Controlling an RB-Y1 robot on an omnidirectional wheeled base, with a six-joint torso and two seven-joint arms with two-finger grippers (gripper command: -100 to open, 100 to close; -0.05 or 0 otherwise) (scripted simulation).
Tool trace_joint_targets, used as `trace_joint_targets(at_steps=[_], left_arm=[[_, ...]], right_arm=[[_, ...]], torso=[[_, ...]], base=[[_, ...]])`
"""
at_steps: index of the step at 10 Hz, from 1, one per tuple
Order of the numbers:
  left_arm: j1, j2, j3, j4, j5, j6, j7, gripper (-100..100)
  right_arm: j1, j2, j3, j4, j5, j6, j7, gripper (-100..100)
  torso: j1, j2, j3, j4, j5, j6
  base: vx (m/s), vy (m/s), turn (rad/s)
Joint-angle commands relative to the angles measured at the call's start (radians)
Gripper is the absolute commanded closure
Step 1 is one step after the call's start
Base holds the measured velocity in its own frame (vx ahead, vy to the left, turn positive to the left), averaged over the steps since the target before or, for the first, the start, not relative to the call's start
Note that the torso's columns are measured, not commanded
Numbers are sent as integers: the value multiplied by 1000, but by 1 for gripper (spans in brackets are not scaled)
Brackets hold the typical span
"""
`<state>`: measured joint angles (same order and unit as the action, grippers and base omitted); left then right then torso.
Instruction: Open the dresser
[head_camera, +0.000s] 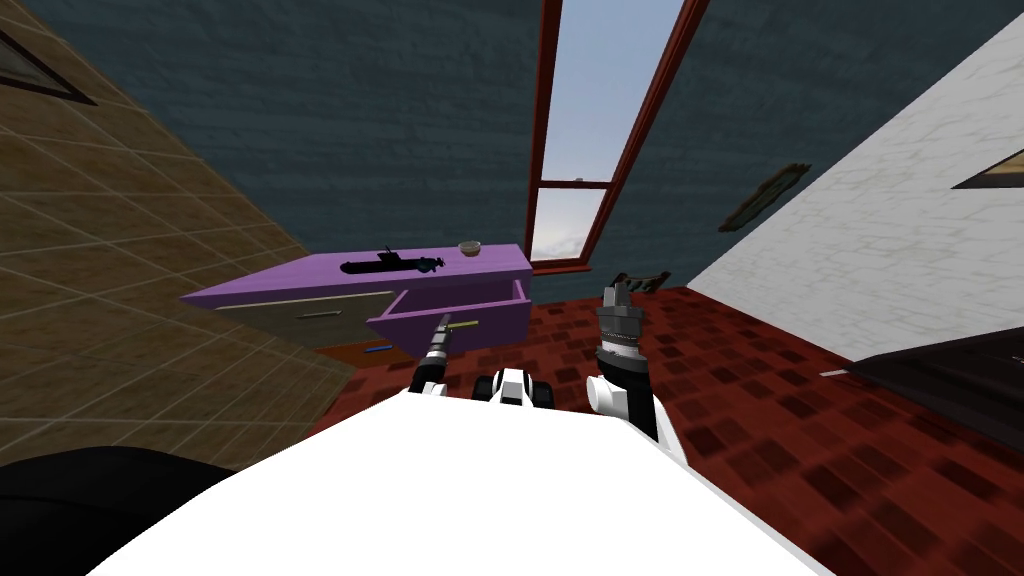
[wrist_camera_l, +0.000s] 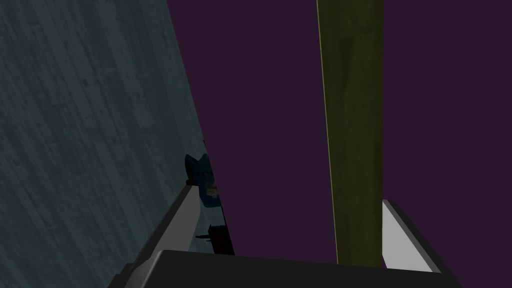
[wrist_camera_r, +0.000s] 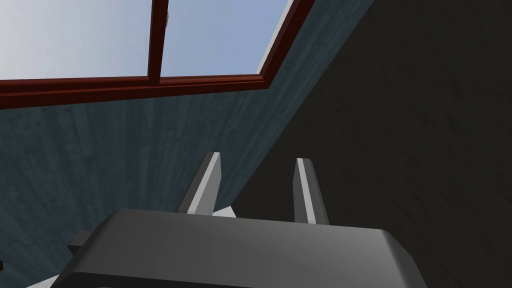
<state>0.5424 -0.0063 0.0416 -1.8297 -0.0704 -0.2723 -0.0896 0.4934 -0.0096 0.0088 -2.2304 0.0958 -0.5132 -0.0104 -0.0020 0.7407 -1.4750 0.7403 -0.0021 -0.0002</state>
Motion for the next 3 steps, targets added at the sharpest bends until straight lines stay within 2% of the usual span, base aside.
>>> trace_joint_targets(at_steps=[1,3], left_arm=[[1,0,0,1,0,1,0,0],[2,0,0,3,0,2,0,0]], right_arm=[[0,0,0,0,0,0,0,0],[0,0,0,0,0,0,0,0]], torso=[[1,-1,-1,-1,1,0],[1,-2,-1,-2,1,0]], base=[[0,0,0],[0,0,0]])
